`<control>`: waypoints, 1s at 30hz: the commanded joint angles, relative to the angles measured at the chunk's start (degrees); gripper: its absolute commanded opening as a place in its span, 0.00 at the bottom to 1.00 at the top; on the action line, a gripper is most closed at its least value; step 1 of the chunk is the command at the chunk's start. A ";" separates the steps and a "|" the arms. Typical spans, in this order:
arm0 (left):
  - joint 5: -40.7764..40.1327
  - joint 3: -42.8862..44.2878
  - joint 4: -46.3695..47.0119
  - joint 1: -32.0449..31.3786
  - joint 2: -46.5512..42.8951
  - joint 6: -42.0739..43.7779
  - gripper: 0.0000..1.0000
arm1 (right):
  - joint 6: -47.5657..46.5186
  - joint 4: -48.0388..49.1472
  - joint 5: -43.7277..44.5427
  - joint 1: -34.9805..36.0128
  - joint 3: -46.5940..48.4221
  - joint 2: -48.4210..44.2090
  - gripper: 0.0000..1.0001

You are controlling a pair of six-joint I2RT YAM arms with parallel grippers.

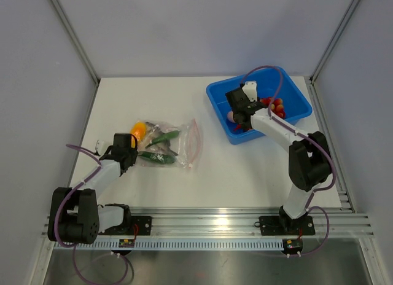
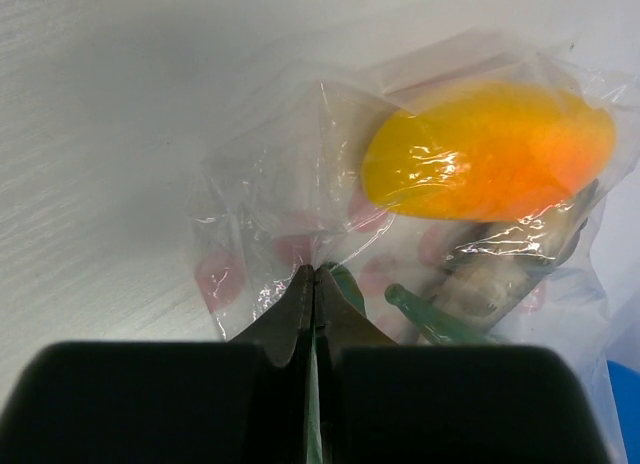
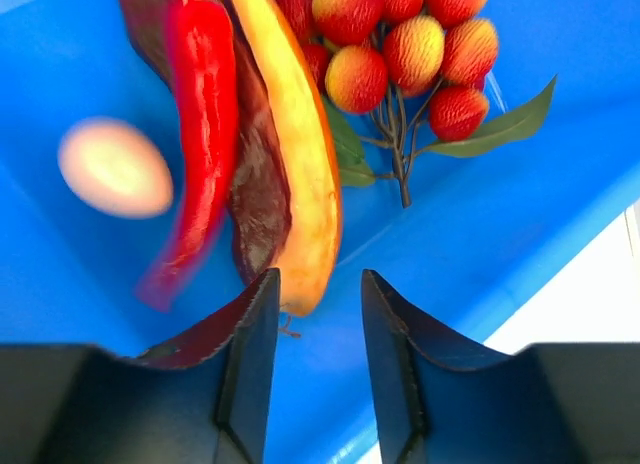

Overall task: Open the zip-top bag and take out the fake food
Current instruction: Place the fake vegetable in the bin, then pick up the fake vegetable from the zipper food storage bag.

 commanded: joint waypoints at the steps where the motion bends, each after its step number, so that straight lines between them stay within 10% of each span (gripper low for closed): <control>1: 0.70 -0.17 2.62 0.16 0.33 1.49 0.00 | 1.01 4.41 -0.68 -0.30 -1.38 -7.25 0.47; 8: 0.70 0.18 2.62 0.16 0.07 2.37 0.00 | -0.57 13.61 -5.51 -0.04 -10.94 -18.77 0.76; 17: 1.06 -2.10 5.26 0.25 -2.57 1.85 0.00 | -1.89 18.04 -21.16 3.47 -17.39 -29.50 0.65; 30: 1.15 -0.52 3.95 0.25 -3.53 5.46 0.00 | -9.37 10.31 -30.21 15.26 -9.40 -15.64 0.62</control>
